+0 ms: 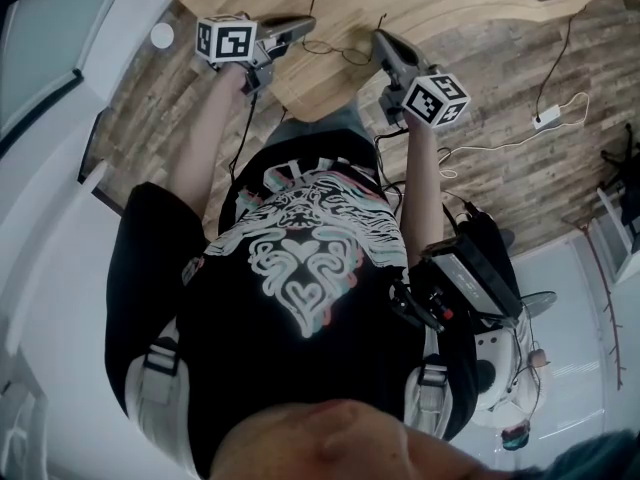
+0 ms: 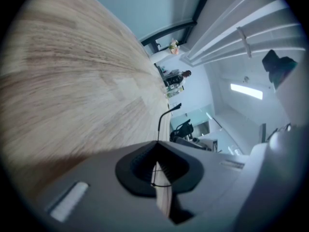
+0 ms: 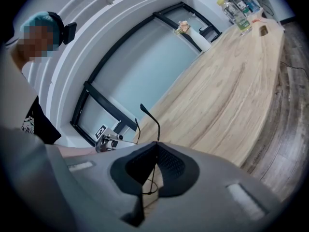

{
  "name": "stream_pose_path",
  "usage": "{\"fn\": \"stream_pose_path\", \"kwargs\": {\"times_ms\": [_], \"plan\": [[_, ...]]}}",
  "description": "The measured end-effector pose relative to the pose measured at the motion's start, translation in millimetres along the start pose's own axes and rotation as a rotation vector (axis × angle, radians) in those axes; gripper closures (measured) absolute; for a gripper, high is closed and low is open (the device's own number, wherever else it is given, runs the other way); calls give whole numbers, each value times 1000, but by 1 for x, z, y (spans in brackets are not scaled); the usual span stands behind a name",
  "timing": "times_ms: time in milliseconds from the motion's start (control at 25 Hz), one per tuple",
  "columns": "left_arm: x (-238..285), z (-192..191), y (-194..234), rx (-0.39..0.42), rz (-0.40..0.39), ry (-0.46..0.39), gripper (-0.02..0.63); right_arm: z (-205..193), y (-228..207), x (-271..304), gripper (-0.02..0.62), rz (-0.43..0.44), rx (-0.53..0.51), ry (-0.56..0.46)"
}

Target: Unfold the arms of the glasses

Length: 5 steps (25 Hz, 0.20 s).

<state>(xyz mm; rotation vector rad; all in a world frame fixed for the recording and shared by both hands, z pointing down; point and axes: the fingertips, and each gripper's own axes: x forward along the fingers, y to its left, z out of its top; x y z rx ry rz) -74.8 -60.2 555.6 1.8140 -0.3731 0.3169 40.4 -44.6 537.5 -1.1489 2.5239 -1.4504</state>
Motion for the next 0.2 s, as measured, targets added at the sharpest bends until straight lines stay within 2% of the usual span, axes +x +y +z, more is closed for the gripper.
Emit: {"fn": "stream_pose_path", "kwargs": {"times_ms": [200], "plan": [[0, 1, 0, 4, 0, 5, 617, 0, 0, 0, 595, -1, 6, -1]]}}
